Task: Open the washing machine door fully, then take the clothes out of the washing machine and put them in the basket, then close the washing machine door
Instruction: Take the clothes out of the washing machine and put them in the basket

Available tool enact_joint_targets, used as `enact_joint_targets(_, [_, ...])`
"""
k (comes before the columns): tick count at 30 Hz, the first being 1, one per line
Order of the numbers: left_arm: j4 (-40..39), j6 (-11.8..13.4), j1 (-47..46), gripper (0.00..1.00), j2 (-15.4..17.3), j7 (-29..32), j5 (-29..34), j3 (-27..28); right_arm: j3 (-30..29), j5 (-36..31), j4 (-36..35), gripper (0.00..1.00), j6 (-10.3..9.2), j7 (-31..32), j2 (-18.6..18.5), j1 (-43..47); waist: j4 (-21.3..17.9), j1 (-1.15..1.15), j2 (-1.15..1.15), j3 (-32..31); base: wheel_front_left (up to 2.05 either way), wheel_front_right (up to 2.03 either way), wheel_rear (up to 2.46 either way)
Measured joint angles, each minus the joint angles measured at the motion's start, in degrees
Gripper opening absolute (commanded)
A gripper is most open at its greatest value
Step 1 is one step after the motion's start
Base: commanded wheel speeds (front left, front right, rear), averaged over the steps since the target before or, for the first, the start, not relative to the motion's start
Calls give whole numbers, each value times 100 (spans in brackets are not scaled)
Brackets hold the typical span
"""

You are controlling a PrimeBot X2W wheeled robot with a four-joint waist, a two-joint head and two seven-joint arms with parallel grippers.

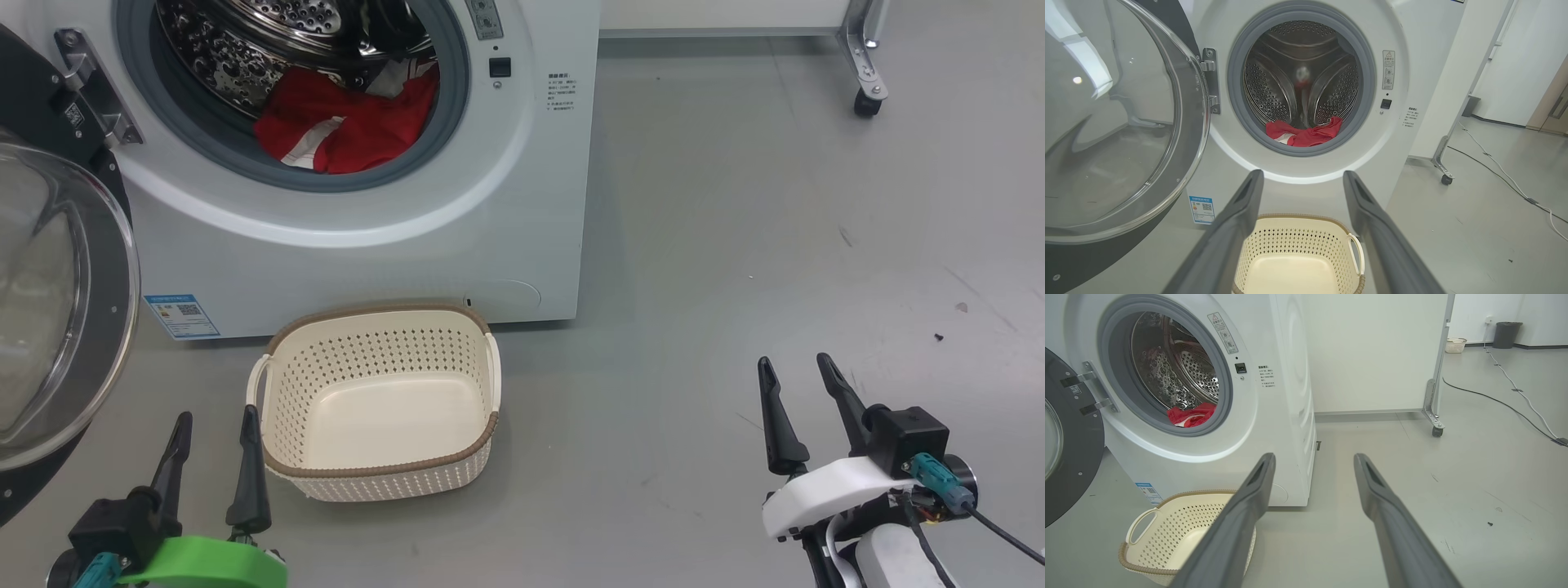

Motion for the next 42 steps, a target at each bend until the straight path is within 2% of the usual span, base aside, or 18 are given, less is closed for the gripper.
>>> enact_joint_targets(42, [-103,-52,18,100,19,0,107,20,-19,-58,110,100,19,0,40,1,13,0,0,-98,84,-84,0])
